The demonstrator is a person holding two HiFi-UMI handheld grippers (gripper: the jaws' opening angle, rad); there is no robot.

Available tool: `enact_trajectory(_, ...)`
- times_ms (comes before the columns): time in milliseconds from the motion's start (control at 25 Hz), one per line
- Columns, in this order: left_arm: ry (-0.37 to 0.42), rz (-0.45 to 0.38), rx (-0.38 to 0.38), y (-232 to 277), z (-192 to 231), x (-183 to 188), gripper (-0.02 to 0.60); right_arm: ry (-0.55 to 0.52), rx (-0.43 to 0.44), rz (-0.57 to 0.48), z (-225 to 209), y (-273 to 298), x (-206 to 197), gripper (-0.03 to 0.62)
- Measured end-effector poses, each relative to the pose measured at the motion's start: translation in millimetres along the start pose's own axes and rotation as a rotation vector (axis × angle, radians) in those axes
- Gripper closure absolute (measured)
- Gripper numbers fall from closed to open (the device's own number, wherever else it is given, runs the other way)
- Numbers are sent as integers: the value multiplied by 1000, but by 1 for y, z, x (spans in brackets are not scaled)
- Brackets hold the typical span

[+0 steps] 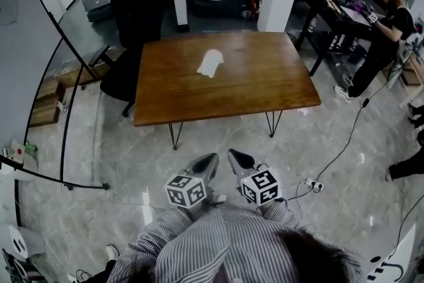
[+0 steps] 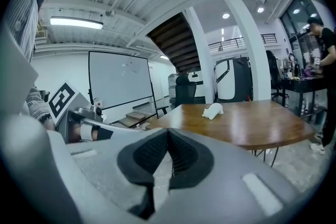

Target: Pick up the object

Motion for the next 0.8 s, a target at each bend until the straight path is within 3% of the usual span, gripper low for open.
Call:
enact_trajectory(400, 13, -12, 17, 16, -3, -3, 591, 33, 8, -40, -21, 6, 5, 592)
enact_trajectory(600, -6, 9, 23, 24, -8, -13, 589, -7, 20, -6, -23, 2, -2, 591)
enact_trajectory(800, -13, 8, 18, 44, 0, -9, 589, 18, 26, 22, -41, 11, -5, 592)
Point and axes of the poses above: the fingertips, and each gripper's own axes: y forward along the fingers, z to its left, x out of its top, the point moved 5 cm from there along -y, backward along the fingers, and after that the axes turned 3 degrees about y, right-handed, at the moved point
